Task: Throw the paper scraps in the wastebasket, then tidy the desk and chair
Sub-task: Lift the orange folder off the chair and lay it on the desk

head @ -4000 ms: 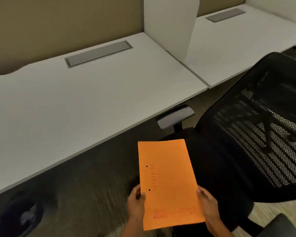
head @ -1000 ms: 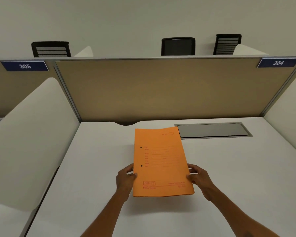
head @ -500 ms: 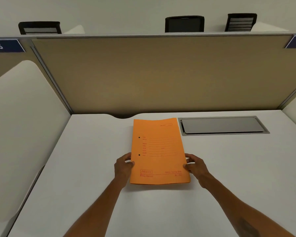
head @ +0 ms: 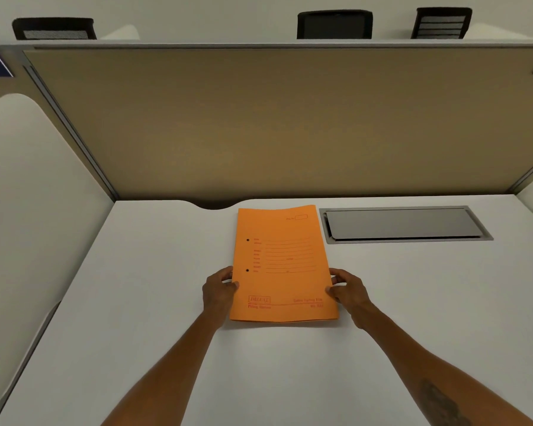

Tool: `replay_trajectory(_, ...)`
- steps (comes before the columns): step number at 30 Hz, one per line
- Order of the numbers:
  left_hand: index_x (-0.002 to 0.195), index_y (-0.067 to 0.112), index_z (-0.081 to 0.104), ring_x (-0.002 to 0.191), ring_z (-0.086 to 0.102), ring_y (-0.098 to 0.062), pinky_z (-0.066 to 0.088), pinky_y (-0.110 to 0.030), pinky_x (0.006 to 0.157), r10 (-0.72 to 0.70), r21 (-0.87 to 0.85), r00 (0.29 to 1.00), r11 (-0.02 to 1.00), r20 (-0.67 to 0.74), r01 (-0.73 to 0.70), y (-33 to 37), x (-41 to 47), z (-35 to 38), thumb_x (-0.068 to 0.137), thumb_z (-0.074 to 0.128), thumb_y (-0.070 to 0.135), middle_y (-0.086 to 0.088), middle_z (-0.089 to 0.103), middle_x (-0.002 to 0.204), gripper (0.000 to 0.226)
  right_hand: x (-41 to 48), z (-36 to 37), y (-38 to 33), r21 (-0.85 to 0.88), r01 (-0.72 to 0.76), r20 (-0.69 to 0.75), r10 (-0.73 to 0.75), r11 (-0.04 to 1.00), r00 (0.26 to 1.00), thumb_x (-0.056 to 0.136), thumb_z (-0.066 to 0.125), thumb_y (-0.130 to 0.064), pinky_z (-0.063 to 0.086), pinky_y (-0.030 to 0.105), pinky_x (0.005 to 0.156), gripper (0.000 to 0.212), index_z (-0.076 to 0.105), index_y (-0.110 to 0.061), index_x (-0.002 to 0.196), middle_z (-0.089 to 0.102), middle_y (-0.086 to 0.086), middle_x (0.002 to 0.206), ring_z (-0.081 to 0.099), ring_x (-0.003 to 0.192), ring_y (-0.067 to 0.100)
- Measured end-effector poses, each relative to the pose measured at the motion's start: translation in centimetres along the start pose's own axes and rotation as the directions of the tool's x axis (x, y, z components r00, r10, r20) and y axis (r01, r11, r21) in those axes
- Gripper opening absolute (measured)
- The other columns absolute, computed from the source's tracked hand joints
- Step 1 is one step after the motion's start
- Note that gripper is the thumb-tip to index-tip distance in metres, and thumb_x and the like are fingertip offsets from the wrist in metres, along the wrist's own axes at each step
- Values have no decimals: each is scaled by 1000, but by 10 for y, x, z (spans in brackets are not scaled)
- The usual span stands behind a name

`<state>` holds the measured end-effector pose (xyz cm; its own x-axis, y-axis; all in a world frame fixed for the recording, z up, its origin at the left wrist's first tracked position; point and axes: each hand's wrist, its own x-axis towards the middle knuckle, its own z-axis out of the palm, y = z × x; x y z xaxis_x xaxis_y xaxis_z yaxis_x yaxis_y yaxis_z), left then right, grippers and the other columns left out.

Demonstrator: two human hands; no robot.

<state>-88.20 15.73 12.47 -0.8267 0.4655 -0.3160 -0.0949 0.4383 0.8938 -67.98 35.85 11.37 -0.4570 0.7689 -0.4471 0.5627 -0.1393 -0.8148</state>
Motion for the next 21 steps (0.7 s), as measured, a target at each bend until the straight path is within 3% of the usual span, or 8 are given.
replay_trajectory(2, 106, 19, 70, 98, 61, -24, 52, -36, 84, 0, 8, 1000, 1000, -11, 0, 1, 5, 1, 93, 57, -5, -4, 67, 109, 31, 4, 2, -2, -1, 4, -9, -4, 1000, 1000, 93, 57, 4, 56, 47, 88, 36, 60, -12, 125, 62, 11, 100, 64, 101, 34)
replay_trajectory(6, 96, 27, 68, 95, 61, -23, 48, -32, 78, -7, -1, 999, 1000, -36, 7, 2, 12, 10, 94, 59, 1, -2, 66, 107, 27, 11, 2, -1, 17, -10, -33, 11, 1000, 999, 95, 58, -1, 51, 35, 78, 35, 57, -11, 128, 62, 7, 99, 62, 97, 29)
replay_trajectory(8, 111, 19, 70, 98, 62, -25, 51, -36, 83, -33, -1, 999, 999, -31, 33, 1, 13, 11, 95, 59, 5, -5, 67, 117, 23, 12, 2, 0, 44, -17, -38, 19, 999, 999, 95, 59, -3, 50, 36, 80, 38, 53, -12, 131, 61, 9, 107, 61, 101, 29)
replay_trajectory(11, 112, 19, 68, 100, 61, -26, 50, -37, 85, -73, -1, 997, 997, -24, 73, -2, 12, 12, 96, 59, 8, -8, 65, 126, 21, 9, 3, 3, 61, -29, -33, 31, 998, 999, 96, 59, -6, 52, 38, 84, 40, 51, -12, 134, 60, 11, 116, 60, 109, 33)
replay_trajectory(15, 139, 9, 55, 129, 53, -32, 43, -44, 108, -126, 73, 992, 989, -9, 126, 0, 7, 10, 98, 60, 16, -11, 53, 144, 42, 0, 4, 1, 55, -37, -25, 39, 998, 999, 96, 62, -12, 49, 43, 96, 44, 49, -12, 138, 56, 9, 129, 56, 120, 33)
replay_trajectory(21, 137, 11, 58, 129, 53, -29, 43, -35, 102, -96, 124, 995, 988, 28, 92, 6, -18, 2, 97, 62, 17, -12, 54, 144, 41, -25, 7, -5, -31, 22, -30, -23, 999, 999, 95, 63, -17, 44, 35, 97, 49, 48, -12, 141, 52, 10, 140, 52, 124, 27)
